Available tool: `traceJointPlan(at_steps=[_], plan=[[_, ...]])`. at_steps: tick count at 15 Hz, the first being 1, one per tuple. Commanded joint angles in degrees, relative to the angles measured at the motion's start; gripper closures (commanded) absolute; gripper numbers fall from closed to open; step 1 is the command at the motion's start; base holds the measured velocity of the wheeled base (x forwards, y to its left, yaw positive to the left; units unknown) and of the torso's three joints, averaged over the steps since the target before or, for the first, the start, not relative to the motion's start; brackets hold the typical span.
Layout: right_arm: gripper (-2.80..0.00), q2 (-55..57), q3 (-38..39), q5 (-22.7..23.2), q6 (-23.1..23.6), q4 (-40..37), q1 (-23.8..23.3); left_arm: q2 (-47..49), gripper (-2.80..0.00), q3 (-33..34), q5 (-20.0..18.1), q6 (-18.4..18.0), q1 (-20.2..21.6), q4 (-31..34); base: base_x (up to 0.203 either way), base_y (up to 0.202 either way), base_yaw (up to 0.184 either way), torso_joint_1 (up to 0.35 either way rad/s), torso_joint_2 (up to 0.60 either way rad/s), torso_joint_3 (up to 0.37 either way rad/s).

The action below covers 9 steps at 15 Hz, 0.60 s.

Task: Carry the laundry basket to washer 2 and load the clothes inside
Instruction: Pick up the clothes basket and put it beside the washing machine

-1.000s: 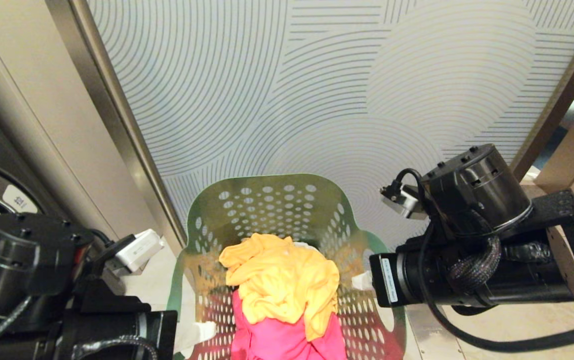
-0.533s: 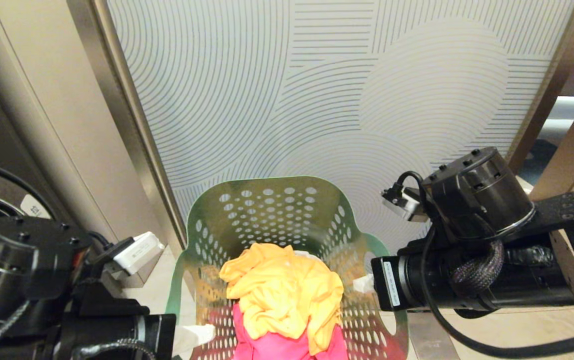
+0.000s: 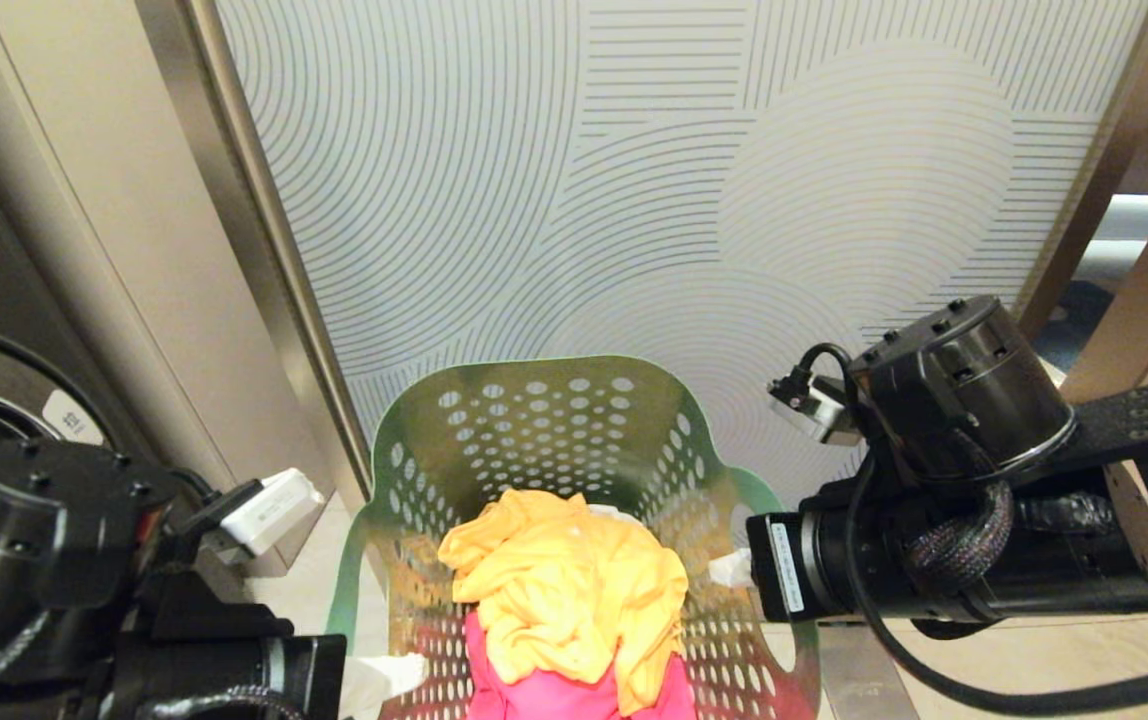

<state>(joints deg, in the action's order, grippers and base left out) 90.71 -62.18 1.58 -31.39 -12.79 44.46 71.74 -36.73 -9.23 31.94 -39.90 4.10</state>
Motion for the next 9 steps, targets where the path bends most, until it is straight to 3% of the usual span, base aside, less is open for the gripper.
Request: traceJointPlan(at_steps=[1, 5, 9], plan=[[0.00, 0.0, 0.3, 0.0, -0.2, 0.0, 0.0, -0.2, 0.00, 0.5, -0.1, 0.2, 0.0, 0.0, 0.000, 0.000, 0.000, 0.000, 0.00, 0.000], [0.00, 0.0, 1.5, -1.8, -0.2, 0.1, -0.1, -0.3, 0.00, 0.7, -0.1, 0.2, 0.0, 0.0, 0.000, 0.000, 0.000, 0.000, 0.00, 0.000], [0.00, 0.0, 1.6, -1.7, -0.2, 0.1, 0.0, -0.2, 0.00, 0.8, -0.1, 0.2, 0.0, 0.0, -0.002, -0.007, 0.152, 0.001, 0.00, 0.004]])
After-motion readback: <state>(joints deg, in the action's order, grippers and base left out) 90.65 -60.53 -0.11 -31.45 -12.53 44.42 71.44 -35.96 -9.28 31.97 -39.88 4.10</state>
